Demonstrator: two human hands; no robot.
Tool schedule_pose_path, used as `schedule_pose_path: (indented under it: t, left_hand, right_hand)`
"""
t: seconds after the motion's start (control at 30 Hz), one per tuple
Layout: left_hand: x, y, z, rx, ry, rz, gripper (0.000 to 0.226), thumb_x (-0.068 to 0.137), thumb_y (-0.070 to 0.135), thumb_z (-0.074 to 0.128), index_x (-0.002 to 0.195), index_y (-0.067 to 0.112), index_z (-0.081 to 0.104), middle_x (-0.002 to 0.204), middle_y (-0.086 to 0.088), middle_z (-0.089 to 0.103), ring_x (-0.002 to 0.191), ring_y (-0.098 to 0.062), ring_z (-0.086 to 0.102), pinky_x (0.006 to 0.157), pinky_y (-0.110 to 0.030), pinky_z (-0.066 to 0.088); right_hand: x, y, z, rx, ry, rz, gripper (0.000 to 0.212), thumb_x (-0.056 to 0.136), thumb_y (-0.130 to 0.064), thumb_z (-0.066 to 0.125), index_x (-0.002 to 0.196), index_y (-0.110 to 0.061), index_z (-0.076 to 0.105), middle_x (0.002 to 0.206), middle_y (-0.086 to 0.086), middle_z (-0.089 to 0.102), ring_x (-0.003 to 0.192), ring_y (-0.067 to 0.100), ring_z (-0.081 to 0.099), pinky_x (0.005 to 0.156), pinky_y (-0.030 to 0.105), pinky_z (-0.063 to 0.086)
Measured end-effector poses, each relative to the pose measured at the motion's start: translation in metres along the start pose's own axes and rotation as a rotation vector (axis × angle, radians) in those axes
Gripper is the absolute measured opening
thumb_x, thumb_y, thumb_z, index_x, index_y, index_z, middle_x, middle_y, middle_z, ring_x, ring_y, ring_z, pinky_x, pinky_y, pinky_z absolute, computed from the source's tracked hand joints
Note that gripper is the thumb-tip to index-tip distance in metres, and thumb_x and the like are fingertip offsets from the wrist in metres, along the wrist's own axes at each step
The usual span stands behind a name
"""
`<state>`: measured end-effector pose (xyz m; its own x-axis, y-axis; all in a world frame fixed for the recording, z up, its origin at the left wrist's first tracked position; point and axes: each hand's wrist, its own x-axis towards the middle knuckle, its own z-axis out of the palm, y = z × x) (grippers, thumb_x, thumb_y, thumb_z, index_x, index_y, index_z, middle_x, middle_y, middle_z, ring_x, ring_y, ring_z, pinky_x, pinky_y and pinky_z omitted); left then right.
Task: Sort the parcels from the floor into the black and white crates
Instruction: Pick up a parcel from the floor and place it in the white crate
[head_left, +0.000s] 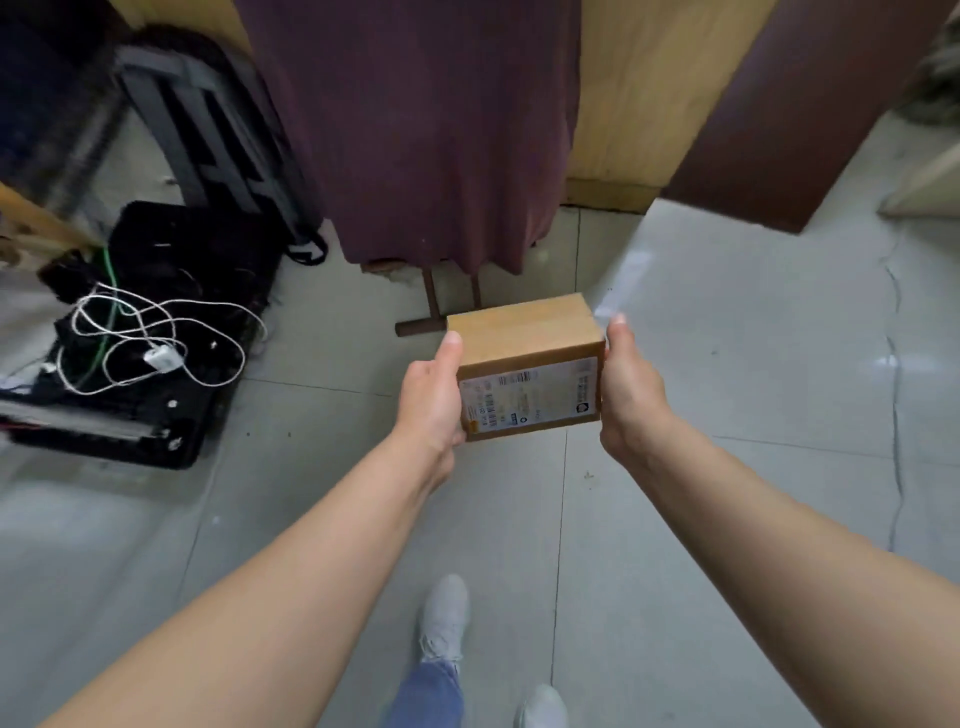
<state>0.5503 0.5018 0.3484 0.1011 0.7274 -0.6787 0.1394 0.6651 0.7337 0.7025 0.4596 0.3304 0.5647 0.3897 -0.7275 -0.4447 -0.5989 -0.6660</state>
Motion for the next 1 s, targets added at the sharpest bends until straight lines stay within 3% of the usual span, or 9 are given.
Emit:
schedule_pose_path:
  t: [0.1, 0.17, 0.27, 0.4, 0.53, 0.63, 0.7, 0.87, 1.0]
  left_hand:
    - [-0.062, 0.053, -0.026, -0.030, 0.037, 0.103, 0.041, 0.099, 0.045, 0.038, 0.089, 0.013, 0.061, 0.073, 0.002, 0.070, 0.070, -0.012, 0.069, 0.071, -0.039, 0.056]
    - [-0.104, 0.075, -0.044, -0.056, 0.088, 0.163, 0.044, 0.099, 0.044, 0.038, 0.083, 0.011, 0.061, 0.081, -0.005, 0.066, 0.078, -0.020, 0.064, 0.076, -0.039, 0.052]
    - [-0.166, 0.092, -0.072, -0.121, 0.184, 0.199, 0.041, 0.097, 0.048, 0.040, 0.081, 0.016, 0.059, 0.087, -0.007, 0.059, 0.078, -0.021, 0.055, 0.069, -0.034, 0.044]
    - [-0.246, 0.097, -0.108, -0.254, 0.286, 0.177, 0.043, 0.093, 0.056, 0.043, 0.082, 0.019, 0.062, 0.074, 0.006, 0.066, 0.058, -0.010, 0.063, 0.047, -0.021, 0.047]
    - [-0.319, 0.087, -0.148, -0.401, 0.369, 0.185, 0.038, 0.092, 0.049, 0.050, 0.077, 0.018, 0.065, 0.066, 0.003, 0.068, 0.049, -0.012, 0.064, 0.040, -0.020, 0.047]
    - [-0.363, 0.078, -0.180, -0.459, 0.481, 0.241, 0.019, 0.093, 0.030, 0.055, 0.081, 0.018, 0.063, 0.077, 0.000, 0.067, 0.055, -0.011, 0.062, 0.043, -0.018, 0.044]
    - [-0.389, 0.073, -0.205, -0.484, 0.574, 0.286, 0.014, 0.094, 0.021, 0.054, 0.082, 0.018, 0.060, 0.080, -0.002, 0.065, 0.061, -0.012, 0.059, 0.047, -0.020, 0.042]
    - [-0.457, 0.055, -0.281, -0.591, 0.775, 0.375, 0.011, 0.095, 0.019, 0.052, 0.099, 0.014, 0.060, 0.082, -0.001, 0.062, 0.068, -0.011, 0.056, 0.052, -0.022, 0.041]
    - [-0.512, 0.021, -0.348, -0.703, 0.929, 0.415, 0.011, 0.094, 0.016, 0.053, 0.101, 0.012, 0.061, 0.093, -0.006, 0.065, 0.080, -0.016, 0.060, 0.065, -0.025, 0.046]
  right_hand:
    - [-0.071, -0.042, 0.001, 0.019, -0.085, -0.059, 0.042, 0.090, -0.060, 0.040, 0.082, -0.023, 0.059, 0.082, -0.004, 0.068, 0.066, 0.010, 0.067, 0.048, 0.021, 0.046]
    - [-0.117, -0.059, -0.001, 0.018, -0.138, -0.080, 0.047, 0.088, -0.062, 0.042, 0.098, -0.021, 0.063, 0.090, -0.007, 0.069, 0.075, 0.009, 0.068, 0.057, 0.020, 0.049]
    - [-0.183, -0.073, -0.010, -0.021, -0.191, -0.130, 0.055, 0.083, -0.067, 0.045, 0.110, -0.021, 0.056, 0.094, -0.009, 0.060, 0.085, 0.011, 0.057, 0.073, 0.027, 0.046]
    - [-0.263, -0.083, -0.024, -0.109, -0.292, -0.196, 0.073, 0.079, -0.072, 0.045, 0.125, -0.016, 0.052, 0.111, -0.004, 0.058, 0.103, 0.017, 0.055, 0.098, 0.038, 0.043]
    - [-0.338, -0.083, -0.021, -0.234, -0.456, -0.169, 0.088, 0.077, -0.077, 0.041, 0.134, -0.010, 0.047, 0.126, 0.006, 0.057, 0.110, 0.026, 0.056, 0.097, 0.044, 0.044]
    - [-0.388, -0.072, -0.003, -0.368, -0.544, -0.283, 0.077, 0.084, -0.071, 0.039, 0.118, -0.004, 0.052, 0.127, 0.019, 0.054, 0.113, 0.035, 0.054, 0.102, 0.050, 0.041]
    - [-0.421, -0.063, 0.014, -0.421, -0.592, -0.397, 0.065, 0.090, -0.064, 0.038, 0.105, -0.002, 0.050, 0.126, 0.015, 0.051, 0.109, 0.030, 0.053, 0.101, 0.046, 0.039]
    - [-0.507, -0.030, 0.071, -0.483, -0.775, -0.467, 0.067, 0.091, -0.060, 0.039, 0.136, -0.011, 0.042, 0.101, -0.001, 0.042, 0.093, 0.020, 0.041, 0.085, 0.040, 0.035]
    - [-0.582, 0.016, 0.114, -0.554, -0.927, -0.493, 0.058, 0.089, -0.060, 0.044, 0.125, -0.015, 0.051, 0.103, -0.001, 0.054, 0.099, 0.021, 0.052, 0.096, 0.040, 0.043]
